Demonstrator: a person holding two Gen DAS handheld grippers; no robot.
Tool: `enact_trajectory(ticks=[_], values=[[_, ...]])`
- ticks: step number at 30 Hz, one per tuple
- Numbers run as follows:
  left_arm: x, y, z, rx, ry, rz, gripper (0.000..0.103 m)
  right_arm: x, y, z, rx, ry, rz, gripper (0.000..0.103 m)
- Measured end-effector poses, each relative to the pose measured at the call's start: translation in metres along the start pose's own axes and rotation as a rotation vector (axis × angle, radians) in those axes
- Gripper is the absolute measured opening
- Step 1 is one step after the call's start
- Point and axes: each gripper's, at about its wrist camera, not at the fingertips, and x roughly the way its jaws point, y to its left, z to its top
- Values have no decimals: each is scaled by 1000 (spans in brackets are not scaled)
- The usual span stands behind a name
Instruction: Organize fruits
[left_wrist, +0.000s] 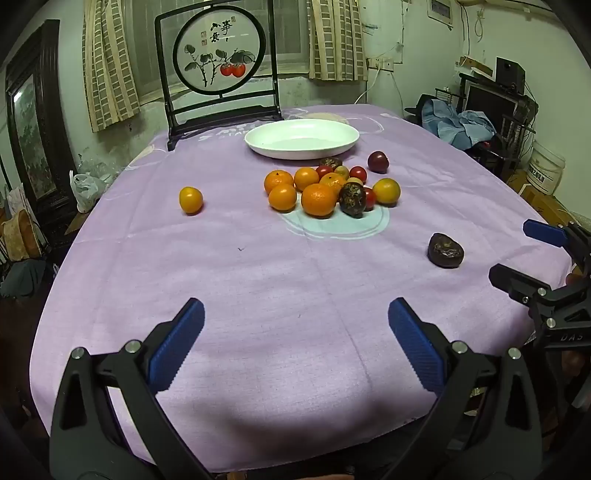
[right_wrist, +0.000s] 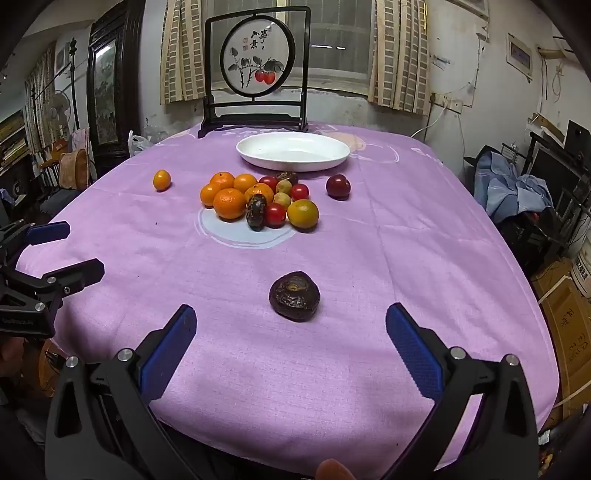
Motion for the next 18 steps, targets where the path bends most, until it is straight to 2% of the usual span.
enact_trajectory(ticks=[7, 8, 18], values=[[-2, 5, 7, 5, 7, -7, 101, 0, 2, 0, -8, -5, 6, 102], [-3, 2, 4, 9, -13, 3, 101, 0, 2, 0, -8, -7, 5, 102], [-1, 4, 0, -7, -12, 7, 101, 2, 3, 1, -10, 9, 2, 102]])
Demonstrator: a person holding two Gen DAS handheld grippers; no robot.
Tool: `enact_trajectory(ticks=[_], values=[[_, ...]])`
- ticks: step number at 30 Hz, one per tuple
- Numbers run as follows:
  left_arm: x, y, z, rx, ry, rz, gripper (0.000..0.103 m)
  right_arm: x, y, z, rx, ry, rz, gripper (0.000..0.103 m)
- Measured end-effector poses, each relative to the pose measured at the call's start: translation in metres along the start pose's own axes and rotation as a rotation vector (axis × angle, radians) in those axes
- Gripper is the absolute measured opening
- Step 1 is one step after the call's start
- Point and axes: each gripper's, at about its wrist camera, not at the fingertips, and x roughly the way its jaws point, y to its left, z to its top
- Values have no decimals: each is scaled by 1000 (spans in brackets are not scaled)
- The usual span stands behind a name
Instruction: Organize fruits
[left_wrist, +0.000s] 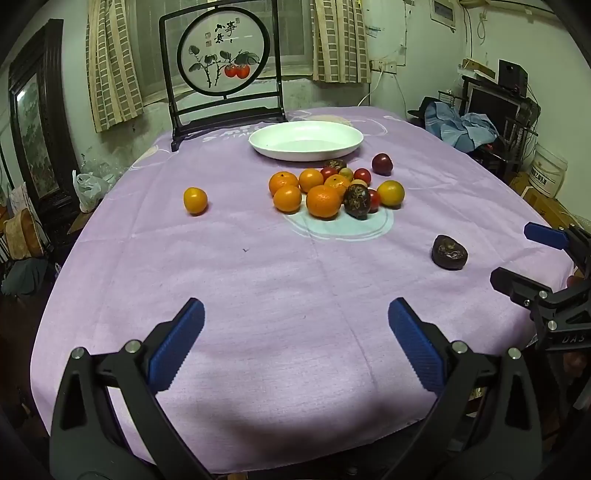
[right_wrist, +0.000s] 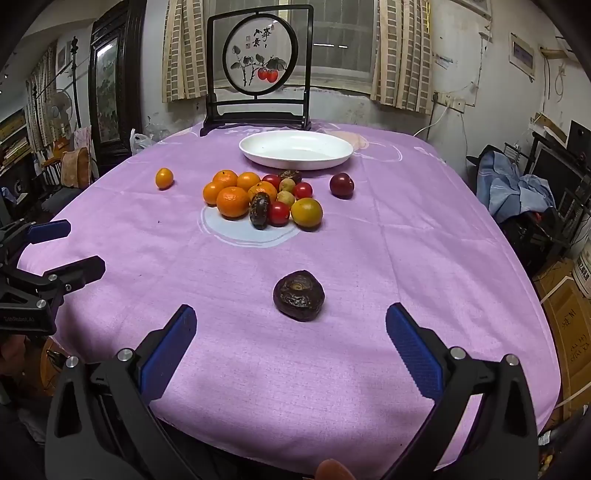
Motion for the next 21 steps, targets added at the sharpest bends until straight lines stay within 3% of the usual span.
enact_trajectory(ticks=[21], values=[[2, -1, -1, 0, 2, 1, 101, -1, 2, 0, -5, 1, -1, 102]])
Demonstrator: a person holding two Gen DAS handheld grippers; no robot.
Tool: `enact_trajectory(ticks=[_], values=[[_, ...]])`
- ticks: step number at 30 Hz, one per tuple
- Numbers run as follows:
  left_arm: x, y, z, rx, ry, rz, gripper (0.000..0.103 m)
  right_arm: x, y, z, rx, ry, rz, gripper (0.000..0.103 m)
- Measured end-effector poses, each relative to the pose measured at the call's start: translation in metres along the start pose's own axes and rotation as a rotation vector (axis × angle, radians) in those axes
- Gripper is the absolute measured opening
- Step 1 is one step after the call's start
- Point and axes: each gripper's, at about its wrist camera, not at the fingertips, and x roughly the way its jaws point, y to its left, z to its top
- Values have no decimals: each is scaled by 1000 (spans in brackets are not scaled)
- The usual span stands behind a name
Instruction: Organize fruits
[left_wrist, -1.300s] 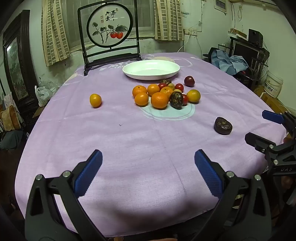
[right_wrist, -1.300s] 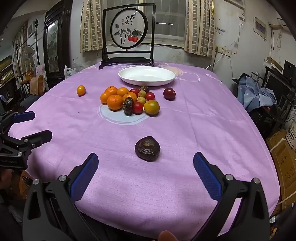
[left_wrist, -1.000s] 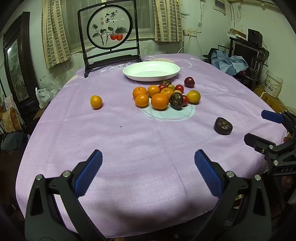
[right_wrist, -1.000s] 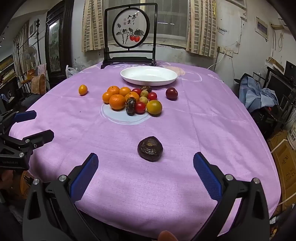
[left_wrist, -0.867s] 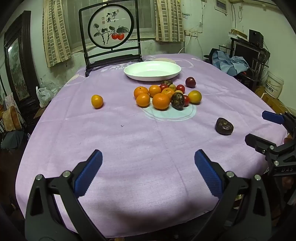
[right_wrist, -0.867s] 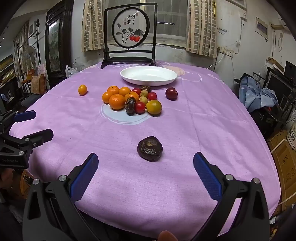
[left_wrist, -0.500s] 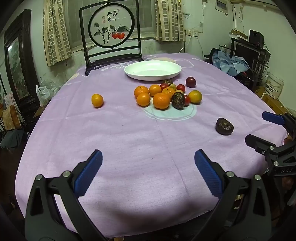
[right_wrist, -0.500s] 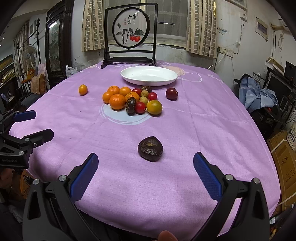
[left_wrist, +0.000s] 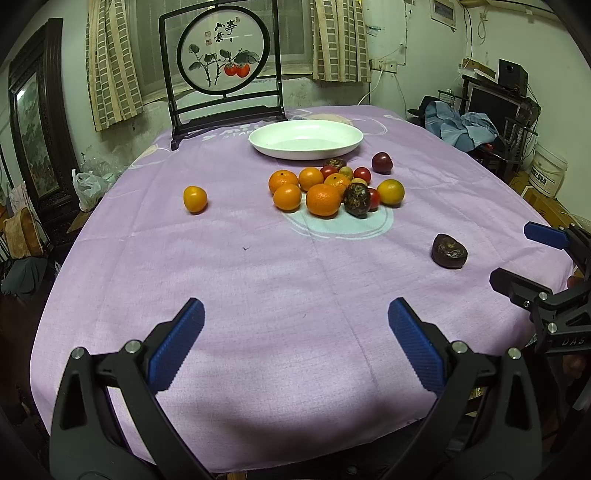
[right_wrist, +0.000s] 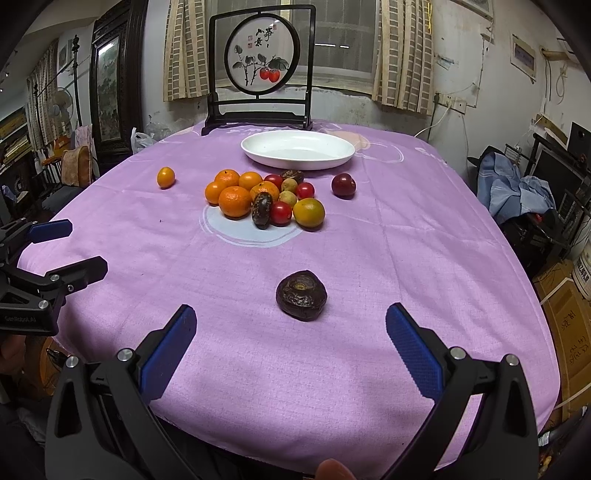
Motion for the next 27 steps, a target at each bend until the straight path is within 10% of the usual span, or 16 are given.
enact_trajectory(ticks=[27], values=[[3, 1, -3, -1, 17, -14, 101, 3, -1, -1, 2, 14, -7, 102]])
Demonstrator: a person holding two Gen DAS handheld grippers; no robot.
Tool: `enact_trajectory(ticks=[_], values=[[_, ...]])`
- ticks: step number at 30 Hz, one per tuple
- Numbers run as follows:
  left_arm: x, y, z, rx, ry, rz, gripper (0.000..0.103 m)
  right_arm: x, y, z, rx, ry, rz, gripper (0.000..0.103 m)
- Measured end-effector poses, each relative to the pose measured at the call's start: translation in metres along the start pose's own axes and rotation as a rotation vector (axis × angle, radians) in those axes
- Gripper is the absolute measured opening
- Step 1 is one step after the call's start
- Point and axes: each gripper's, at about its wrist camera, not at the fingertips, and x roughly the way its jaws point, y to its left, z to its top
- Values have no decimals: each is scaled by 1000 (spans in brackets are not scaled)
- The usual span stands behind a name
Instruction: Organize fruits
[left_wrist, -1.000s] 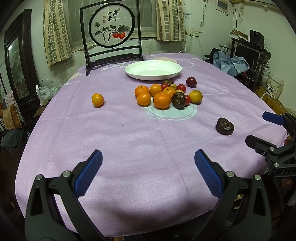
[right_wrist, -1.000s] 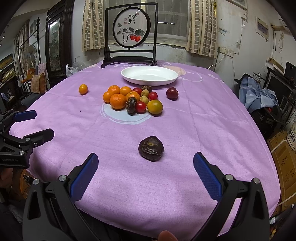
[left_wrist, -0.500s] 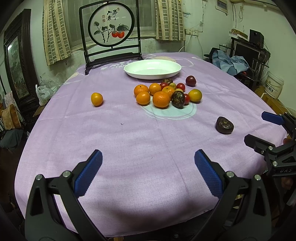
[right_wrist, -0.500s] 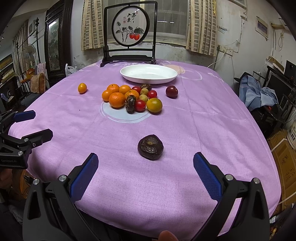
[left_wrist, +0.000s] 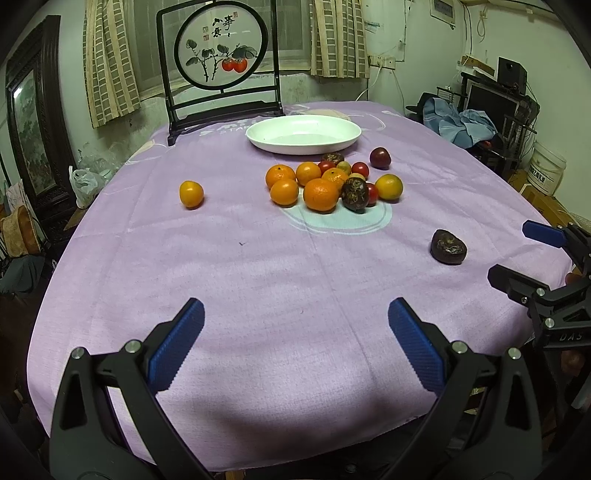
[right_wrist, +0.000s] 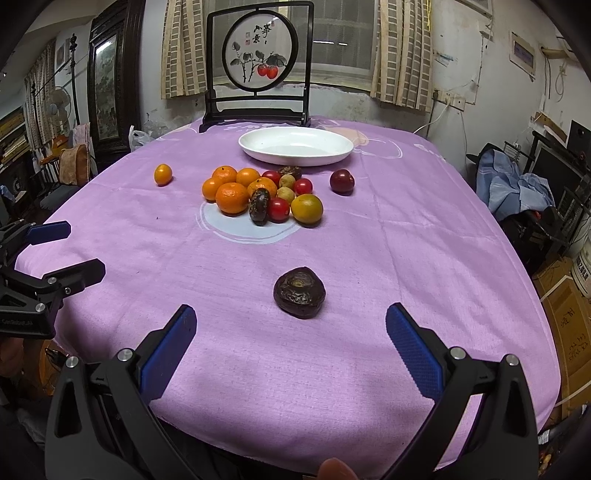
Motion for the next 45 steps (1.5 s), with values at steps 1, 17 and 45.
enact_trajectory(ticks=[1, 17, 45], values=[[0, 0, -1, 1, 0, -1, 101, 0, 0, 0, -1, 1, 0, 102], [0, 1, -2, -1, 5, -3, 101, 0, 3, -1, -18, -3, 4, 102], [30, 12, -8, -15, 62, -18, 101, 47, -15, -6, 61, 23, 69, 87]])
